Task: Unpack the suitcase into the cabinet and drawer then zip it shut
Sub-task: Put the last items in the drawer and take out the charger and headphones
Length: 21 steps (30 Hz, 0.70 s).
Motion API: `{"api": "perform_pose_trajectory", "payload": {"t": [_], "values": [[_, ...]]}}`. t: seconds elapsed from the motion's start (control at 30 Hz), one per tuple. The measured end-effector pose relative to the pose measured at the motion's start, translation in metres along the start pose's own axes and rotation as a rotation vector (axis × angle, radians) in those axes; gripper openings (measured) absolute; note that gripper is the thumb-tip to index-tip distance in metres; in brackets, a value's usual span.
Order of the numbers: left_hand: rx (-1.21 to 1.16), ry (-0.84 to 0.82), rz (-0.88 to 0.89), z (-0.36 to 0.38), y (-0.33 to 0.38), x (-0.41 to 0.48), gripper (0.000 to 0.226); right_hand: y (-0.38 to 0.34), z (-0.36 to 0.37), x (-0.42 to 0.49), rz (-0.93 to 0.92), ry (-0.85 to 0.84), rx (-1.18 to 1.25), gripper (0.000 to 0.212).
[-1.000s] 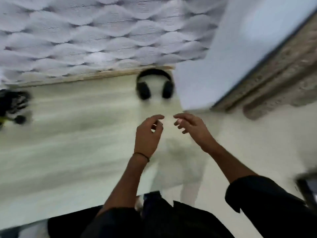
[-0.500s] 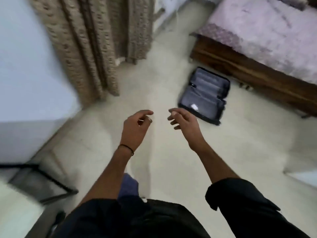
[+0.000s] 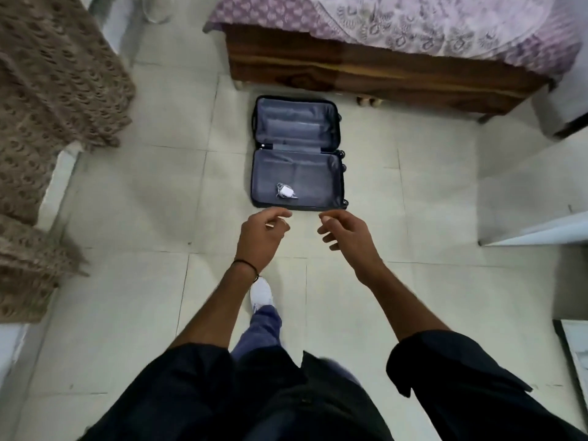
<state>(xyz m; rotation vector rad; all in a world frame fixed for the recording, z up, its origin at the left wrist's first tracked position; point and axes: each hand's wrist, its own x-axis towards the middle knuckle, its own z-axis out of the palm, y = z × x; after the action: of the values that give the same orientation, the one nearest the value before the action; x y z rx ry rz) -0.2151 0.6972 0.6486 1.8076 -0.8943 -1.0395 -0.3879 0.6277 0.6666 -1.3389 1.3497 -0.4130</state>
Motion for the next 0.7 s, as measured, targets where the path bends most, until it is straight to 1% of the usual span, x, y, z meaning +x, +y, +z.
{"api": "perform_pose_trajectory", "payload": {"t": [0.1,0.2,0.37,0.4,0.47,0.57,0.63,0.7], "values": [[0.046,-0.053,-0.022,0.014,0.021,0.076,0.030,-0.025,-0.021,0.065,0.017,-0.047,-0.075,0.016],[0.071,-0.116,-0.075,0.030,0.032,0.142,0.026,-0.037,-0.041,0.129,0.026,-0.051,-0.111,0.016],[0.179,-0.104,-0.205,0.049,0.005,0.245,0.022,-0.017,-0.045,0.262,0.133,-0.143,-0.157,0.009],[0.195,-0.096,-0.238,0.054,-0.006,0.269,0.022,-0.007,-0.041,0.292,0.152,-0.170,-0.170,0.010],[0.218,-0.073,-0.304,0.063,-0.026,0.304,0.021,0.011,-0.032,0.339,0.189,-0.225,-0.196,0.020],[0.234,-0.076,-0.405,0.090,-0.084,0.372,0.022,0.063,-0.011,0.428,0.230,-0.305,-0.254,0.031],[0.268,-0.109,-0.444,0.109,-0.126,0.407,0.022,0.099,0.004,0.476,0.239,-0.337,-0.306,0.024],[0.322,-0.147,-0.482,0.128,-0.181,0.441,0.023,0.146,0.024,0.527,0.244,-0.390,-0.407,0.016]]}}
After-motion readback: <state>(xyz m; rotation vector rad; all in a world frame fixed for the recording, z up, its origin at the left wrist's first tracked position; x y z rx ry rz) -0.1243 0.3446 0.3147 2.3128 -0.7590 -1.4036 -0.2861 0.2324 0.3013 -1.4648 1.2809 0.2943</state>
